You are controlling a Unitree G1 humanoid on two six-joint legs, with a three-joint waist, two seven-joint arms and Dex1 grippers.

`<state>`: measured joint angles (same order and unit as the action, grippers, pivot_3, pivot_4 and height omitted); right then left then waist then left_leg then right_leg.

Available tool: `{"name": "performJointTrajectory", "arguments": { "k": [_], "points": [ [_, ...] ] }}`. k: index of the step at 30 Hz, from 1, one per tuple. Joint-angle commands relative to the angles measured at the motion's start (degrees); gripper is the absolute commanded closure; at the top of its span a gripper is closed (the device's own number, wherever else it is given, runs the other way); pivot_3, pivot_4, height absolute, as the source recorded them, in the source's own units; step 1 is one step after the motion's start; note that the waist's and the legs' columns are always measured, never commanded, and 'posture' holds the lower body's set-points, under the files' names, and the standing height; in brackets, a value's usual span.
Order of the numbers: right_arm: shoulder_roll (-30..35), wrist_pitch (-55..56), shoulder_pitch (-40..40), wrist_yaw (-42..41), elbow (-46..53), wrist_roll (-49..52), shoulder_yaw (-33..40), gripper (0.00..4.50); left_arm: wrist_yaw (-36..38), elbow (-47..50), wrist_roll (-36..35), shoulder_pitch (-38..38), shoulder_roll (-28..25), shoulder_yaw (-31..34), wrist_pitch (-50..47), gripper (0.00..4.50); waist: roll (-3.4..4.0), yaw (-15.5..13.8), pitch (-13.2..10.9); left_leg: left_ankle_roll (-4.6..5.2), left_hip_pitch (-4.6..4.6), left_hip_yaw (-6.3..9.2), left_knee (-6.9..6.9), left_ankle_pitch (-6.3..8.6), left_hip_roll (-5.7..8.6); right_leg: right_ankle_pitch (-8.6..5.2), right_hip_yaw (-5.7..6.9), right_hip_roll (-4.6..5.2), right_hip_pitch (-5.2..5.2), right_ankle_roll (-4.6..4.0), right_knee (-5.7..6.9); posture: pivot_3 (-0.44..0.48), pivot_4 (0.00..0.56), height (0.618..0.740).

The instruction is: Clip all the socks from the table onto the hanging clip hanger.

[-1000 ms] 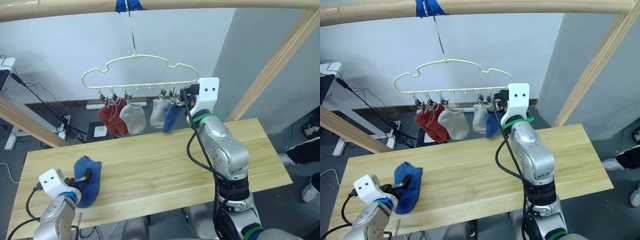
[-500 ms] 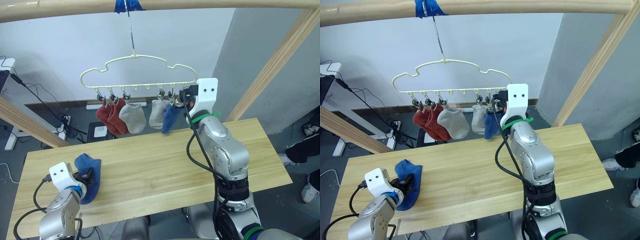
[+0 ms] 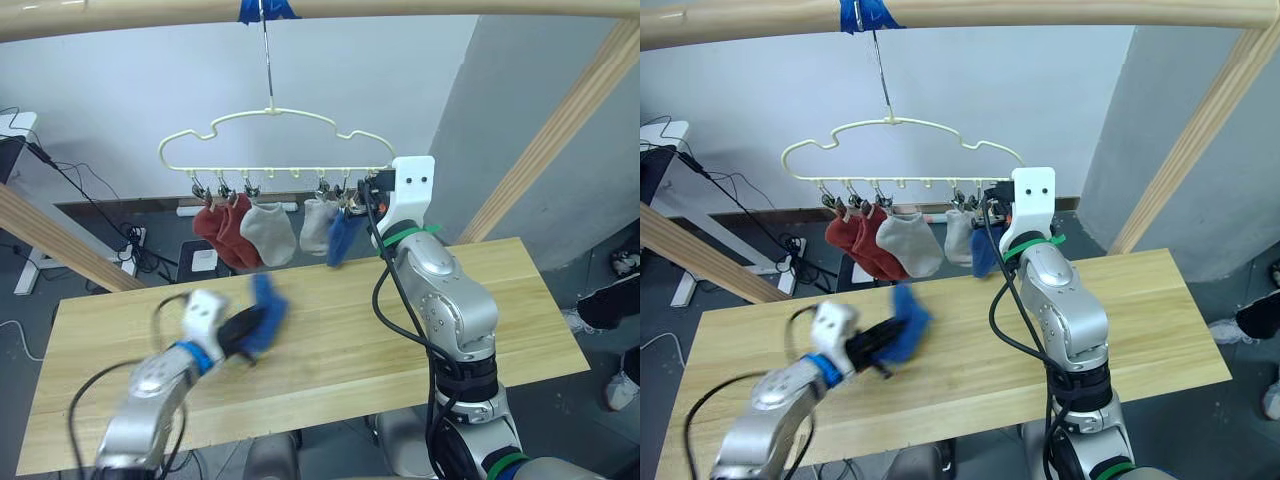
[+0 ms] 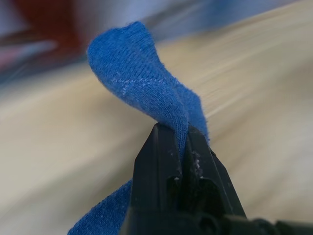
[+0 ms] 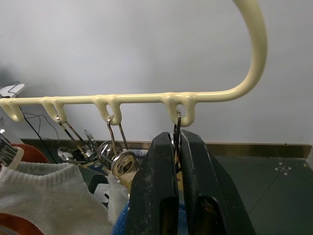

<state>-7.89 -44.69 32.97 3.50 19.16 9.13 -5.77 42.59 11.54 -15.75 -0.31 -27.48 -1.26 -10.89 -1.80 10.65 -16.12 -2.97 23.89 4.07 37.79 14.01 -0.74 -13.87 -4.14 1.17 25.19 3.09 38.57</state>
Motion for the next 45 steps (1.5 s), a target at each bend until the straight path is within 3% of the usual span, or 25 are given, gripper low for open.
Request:
{"name": "performJointTrajectory", "arguments": {
  "k": [1, 10, 15, 28, 45],
  "points": [
    [-0.9, 0.3, 1.2, 0.3, 3.4, 0.3, 0.2, 4.5, 2.6, 2.2, -1.3, -4.0, 1.7, -3.7, 0.3, 4.48, 0.02, 0.6, 0.0, 0.01, 0.0, -0.03, -0.03, 0.01, 0.01, 0.0, -0.02, 0.0, 0.03, 0.0, 0.01, -0.25, 0.273, 0.74],
    [-0.8, -0.2, 1.2, 0.7, 4.1, 0.3, 0.7, 4.5, -5.9, -1.0, 0.0, -11.6, 13.5, -6.3, -0.2, 4.48, 0.05, 0.6, 0.0, 0.03, -0.01, 0.1, -0.4, 0.01, 0.03, 0.0, 0.01, -0.1, 0.06, -0.01, -0.01, -0.263, 0.279, 0.74],
    [-0.6, -0.4, 1.3, 0.7, 4.3, 0.1, 1.0, 4.5, -6.1, -4.5, 1.6, -13.8, 16.4, -9.0, 1.1, 4.48, 0.05, 0.6, 0.0, 0.03, -0.02, 0.09, -0.4, 0.01, 0.06, 0.0, 0.0, -0.08, 0.05, 0.0, -0.04, -0.275, 0.278, 0.74],
    [-0.5, -1.0, 1.1, 0.6, 4.8, 0.1, 1.0, 4.5, -6.2, -11.2, 0.7, -18.1, 19.7, -7.5, 2.7, 4.48, 0.05, 0.7, 0.0, 0.03, -0.02, 0.1, -0.41, 0.0, 0.06, -0.01, 0.01, -0.11, 0.04, 0.02, -0.04, -0.291, 0.279, 0.74],
    [-0.4, -1.4, 0.8, 0.5, 5.1, 0.0, 0.8, 4.5, -6.3, -11.3, -1.7, -20.1, 21.3, -5.4, 0.3, 4.48, 0.05, 0.7, 0.0, 0.03, -0.02, 0.1, -0.41, 0.0, 0.06, -0.01, 0.02, -0.12, 0.03, 0.02, -0.05, -0.295, 0.277, 0.74]
  ]
}}
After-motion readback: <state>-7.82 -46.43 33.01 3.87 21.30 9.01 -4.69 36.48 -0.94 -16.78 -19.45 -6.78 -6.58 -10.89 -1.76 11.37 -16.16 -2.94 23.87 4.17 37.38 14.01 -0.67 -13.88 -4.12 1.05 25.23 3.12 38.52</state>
